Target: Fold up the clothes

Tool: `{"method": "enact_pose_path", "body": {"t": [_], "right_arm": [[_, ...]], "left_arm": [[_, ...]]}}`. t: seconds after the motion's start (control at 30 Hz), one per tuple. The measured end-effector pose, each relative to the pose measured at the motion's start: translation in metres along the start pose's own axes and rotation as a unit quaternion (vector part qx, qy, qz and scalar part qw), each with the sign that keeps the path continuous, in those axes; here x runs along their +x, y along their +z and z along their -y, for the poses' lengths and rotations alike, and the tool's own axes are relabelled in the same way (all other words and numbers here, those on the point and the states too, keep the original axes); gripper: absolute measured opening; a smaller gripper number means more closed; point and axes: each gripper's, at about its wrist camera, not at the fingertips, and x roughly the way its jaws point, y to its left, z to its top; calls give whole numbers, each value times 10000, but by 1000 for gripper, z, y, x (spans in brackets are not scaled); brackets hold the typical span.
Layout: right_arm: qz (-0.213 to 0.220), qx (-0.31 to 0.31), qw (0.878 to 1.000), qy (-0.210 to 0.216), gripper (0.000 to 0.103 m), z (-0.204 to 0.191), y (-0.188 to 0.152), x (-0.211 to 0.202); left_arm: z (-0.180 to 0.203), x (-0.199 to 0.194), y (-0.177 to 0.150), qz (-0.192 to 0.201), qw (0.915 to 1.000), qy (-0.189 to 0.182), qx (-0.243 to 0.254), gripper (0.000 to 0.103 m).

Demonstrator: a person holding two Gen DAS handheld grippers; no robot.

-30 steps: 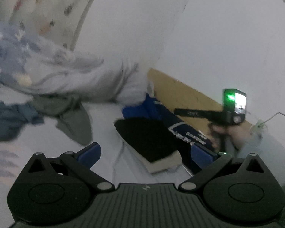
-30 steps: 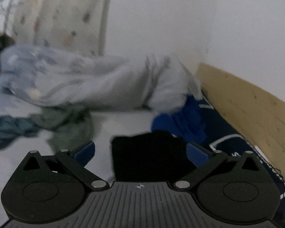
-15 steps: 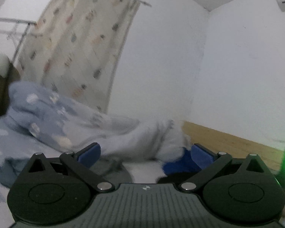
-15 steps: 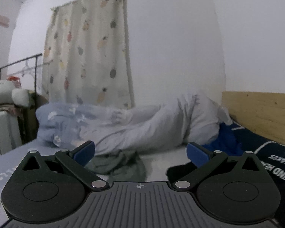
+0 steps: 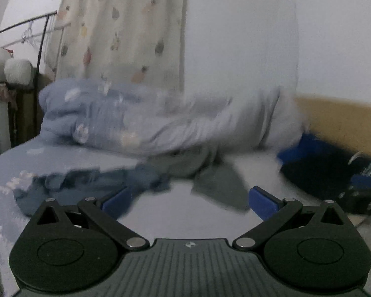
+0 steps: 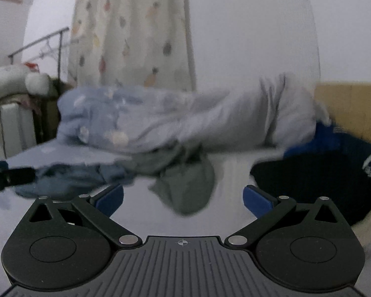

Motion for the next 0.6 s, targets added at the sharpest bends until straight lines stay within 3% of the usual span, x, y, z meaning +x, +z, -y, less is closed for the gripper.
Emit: {"method": "enact_pose_path", "body": {"t": [0.1, 0.23, 0.37, 0.6], "right_arm": [[-515, -12, 9986, -140, 103, -3, -29, 30], [-850, -186, 9958, -274, 103, -11, -54, 57], [-1211, -114, 9921, -311, 103, -14, -76, 77], [-1605, -260, 9863, -297, 103, -24, -101, 99]], "left_arm": [[-8, 26, -18, -354, 9991, 198, -152, 103], [-18, 46, -26, -1046, 9928, 415, -401, 103], [-19, 55, -43, -906, 9950, 337, -263, 103], [-10, 71, -80, -1572, 9855, 635, -87, 103]]}}
